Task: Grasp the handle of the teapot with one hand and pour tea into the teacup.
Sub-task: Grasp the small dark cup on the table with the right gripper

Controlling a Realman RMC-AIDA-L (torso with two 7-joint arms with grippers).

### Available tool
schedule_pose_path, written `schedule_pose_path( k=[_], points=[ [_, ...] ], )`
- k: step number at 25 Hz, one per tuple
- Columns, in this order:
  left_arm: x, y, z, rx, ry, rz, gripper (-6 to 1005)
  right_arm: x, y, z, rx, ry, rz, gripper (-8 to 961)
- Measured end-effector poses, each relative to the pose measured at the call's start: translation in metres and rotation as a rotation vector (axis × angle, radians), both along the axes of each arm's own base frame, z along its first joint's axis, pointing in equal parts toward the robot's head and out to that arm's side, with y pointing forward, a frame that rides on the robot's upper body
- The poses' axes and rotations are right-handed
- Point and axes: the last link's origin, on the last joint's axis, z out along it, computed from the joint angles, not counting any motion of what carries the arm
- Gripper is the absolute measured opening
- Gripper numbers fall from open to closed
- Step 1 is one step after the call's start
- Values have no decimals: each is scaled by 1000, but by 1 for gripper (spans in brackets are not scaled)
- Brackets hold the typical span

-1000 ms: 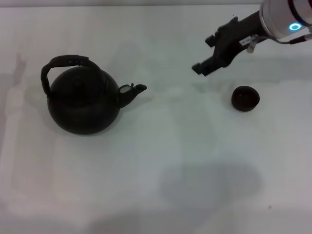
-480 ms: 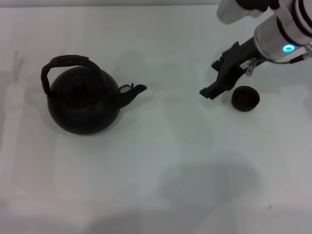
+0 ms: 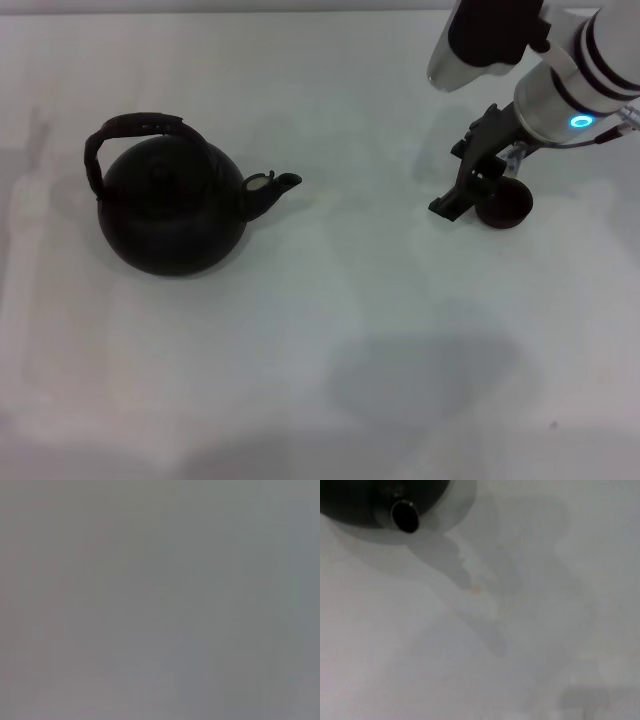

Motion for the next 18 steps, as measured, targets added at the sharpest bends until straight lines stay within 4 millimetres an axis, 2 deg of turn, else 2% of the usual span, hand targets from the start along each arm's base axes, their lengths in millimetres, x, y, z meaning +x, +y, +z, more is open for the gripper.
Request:
schedule_pose_path(
  k=[18],
  points=[
    [1, 0, -3, -3, -15, 5, 890, 17, 2, -3, 3, -80, -27, 795]
  ],
)
